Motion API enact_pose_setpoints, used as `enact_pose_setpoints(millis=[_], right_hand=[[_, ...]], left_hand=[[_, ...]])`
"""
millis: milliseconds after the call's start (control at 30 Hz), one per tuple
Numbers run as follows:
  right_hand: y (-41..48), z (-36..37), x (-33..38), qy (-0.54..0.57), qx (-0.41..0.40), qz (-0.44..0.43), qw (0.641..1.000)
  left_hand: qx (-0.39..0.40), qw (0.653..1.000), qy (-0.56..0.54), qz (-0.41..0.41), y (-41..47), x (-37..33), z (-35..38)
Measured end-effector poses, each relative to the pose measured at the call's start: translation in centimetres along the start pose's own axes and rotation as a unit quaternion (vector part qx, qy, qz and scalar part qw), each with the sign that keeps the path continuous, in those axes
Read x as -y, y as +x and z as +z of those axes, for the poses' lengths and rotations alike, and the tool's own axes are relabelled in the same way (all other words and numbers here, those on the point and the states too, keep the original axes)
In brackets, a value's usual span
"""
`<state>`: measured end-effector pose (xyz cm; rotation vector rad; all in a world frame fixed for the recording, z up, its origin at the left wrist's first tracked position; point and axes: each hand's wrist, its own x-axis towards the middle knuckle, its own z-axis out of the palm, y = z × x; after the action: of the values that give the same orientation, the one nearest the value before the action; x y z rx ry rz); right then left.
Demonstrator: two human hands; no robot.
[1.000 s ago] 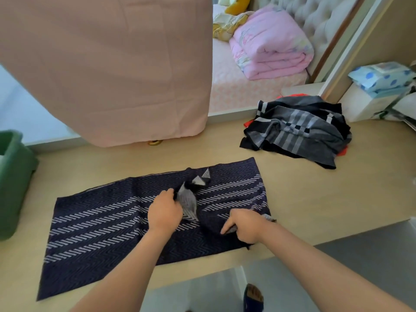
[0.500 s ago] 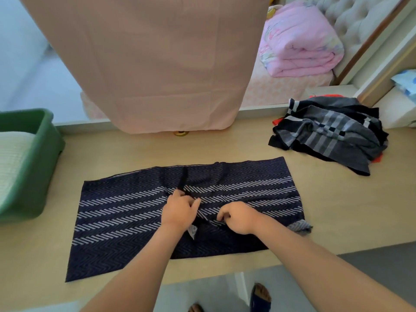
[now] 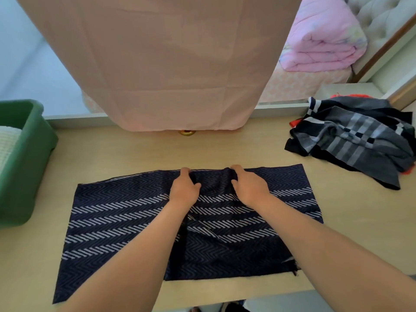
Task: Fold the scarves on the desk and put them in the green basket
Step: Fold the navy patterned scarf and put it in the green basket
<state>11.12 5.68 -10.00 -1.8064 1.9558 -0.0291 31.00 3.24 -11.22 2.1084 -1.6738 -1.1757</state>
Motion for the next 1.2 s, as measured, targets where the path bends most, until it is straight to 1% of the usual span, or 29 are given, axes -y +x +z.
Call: enact_pose_setpoints(millis=[67, 133, 167, 200, 267, 300, 367, 400, 433, 467, 533, 600, 633, 700, 733, 767, 867, 933, 967, 1033, 1100, 1200], right_hand=[[0.5, 0.1, -0.1, 0.009, -0.004, 0.005, 1.000], [1.0, 0.2, 0.0, 0.019, -0.019, 0.007, 1.000], [1.3, 0.2, 0.2, 0.026, -0.032, 0.008, 0.999], [1.5, 0.2, 0.4, 0.039, -0.044, 0.005, 0.998], [1.8, 0.6, 0.8, 0.070, -0.048, -0.008, 0.996], [1.7, 0.9, 1.0, 0.077, -0.033, -0.019, 0.996], [1.4, 1.4, 1.2, 0.051, 0.005, -0.041, 0.998], [1.2, 1.6, 1.2, 0.035, 0.009, -0.048, 0.998], [0.9, 1.7, 1.2, 0.030, 0.005, -0.050, 0.998], [0.5, 1.7, 1.2, 0.042, -0.004, -0.049, 0.998], [-0.5, 1.6, 1.1, 0.063, -0.013, -0.043, 0.997], [-2.0, 1.5, 1.0, 0.037, -0.016, -0.053, 0.998], [-3.0, 1.6, 0.8, 0.024, -0.026, -0.064, 0.997], [-5.2, 1.9, 0.6, 0.028, -0.055, -0.091, 0.994], [-6.2, 2.1, 0.5, 0.038, -0.056, -0.100, 0.993], [-7.3, 2.2, 0.5, 0.052, -0.038, -0.103, 0.993], [-10.4, 2.8, 0.1, 0.074, 0.059, -0.096, 0.991], [-12.1, 3.3, -0.5, 0.044, 0.104, -0.097, 0.989], [-12.8, 3.6, -0.8, 0.026, 0.124, -0.095, 0.987], [-14.0, 4.2, -1.4, 0.004, 0.142, -0.090, 0.986], [-14.9, 4.6, -1.7, -0.007, 0.125, -0.085, 0.989], [-15.7, 4.6, -1.9, -0.019, 0.099, -0.081, 0.992]], left_hand=[[0.008, 0.999, -0.015, 0.050, 0.1, 0.3, -0.1], [-0.040, 0.991, -0.009, 0.127, -0.1, 0.8, -0.5], [-0.075, 0.985, -0.006, 0.153, -0.2, 1.0, -0.7], [-0.108, 0.981, -0.008, 0.160, -0.2, 1.2, -0.9], [-0.156, 0.978, 0.016, 0.137, 0.1, 1.8, -1.1], [-0.157, 0.980, 0.047, 0.112, 0.2, 2.1, -1.2], [-0.125, 0.984, 0.108, 0.064, 0.5, 2.4, -1.5], [-0.115, 0.983, 0.128, 0.059, 0.6, 2.6, -1.7], [-0.119, 0.980, 0.141, 0.072, 0.5, 2.7, -1.9], [-0.130, 0.975, 0.147, 0.104, 0.1, 2.7, -2.0], [-0.141, 0.960, 0.137, 0.200, -1.3, 2.4, -2.1], [-0.121, 0.941, 0.133, 0.286, -3.4, 2.2, -2.0], [-0.093, 0.936, 0.136, 0.313, -4.6, 2.3, -1.8], [-0.031, 0.926, 0.157, 0.343, -6.9, 3.1, -1.4], [-0.013, 0.918, 0.169, 0.358, -7.9, 3.8, -1.2], [0.000, 0.910, 0.183, 0.371, -8.7, 4.6, -0.9], [0.055, 0.883, 0.247, 0.396, -10.5, 6.7, -0.3], [0.091, 0.858, 0.302, 0.404, -11.0, 7.9, 0.4], [0.098, 0.856, 0.312, 0.400, -11.0, 8.3, 0.6], [0.089, 0.868, 0.283, 0.399, -11.1, 8.6, 1.0], [0.062, 0.885, 0.235, 0.398, -11.4, 8.5, 1.1], [0.040, 0.925, 0.162, 0.342, -12.8, 7.7, 0.4]])
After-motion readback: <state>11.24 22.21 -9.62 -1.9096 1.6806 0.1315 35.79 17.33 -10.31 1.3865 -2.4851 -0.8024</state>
